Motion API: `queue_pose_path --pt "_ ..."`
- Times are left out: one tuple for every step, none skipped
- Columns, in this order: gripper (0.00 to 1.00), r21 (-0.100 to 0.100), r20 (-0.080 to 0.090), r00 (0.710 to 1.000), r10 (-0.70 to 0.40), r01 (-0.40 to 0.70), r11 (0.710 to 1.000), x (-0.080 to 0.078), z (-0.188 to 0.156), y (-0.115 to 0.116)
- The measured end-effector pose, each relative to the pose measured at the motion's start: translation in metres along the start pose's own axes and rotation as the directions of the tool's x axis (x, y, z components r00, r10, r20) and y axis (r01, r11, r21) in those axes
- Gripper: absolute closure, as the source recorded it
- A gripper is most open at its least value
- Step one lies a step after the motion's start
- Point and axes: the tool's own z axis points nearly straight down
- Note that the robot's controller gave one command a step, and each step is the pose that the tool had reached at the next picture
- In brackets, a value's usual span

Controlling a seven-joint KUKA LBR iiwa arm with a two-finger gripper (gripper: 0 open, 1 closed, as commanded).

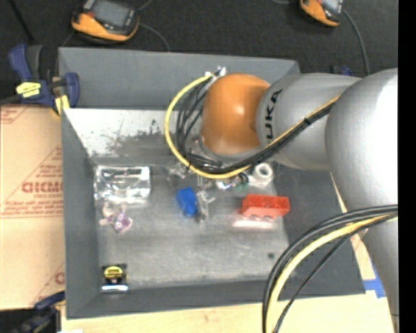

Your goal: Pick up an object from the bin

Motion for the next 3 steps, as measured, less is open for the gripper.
queue_pose_path --pt "1.00 -0.002 -0.001 1.000 0.004 -0.004 1.000 0.000 -0.001 0.000" --pt "1.00 0.002 0.005 1.000 -0.015 0.015 1.000 0.003 -0.072 0.021" --pt "1.00 0.004 0.008 1.000 -0.010 0.010 1.000 -0.039 -0.164 0.013"
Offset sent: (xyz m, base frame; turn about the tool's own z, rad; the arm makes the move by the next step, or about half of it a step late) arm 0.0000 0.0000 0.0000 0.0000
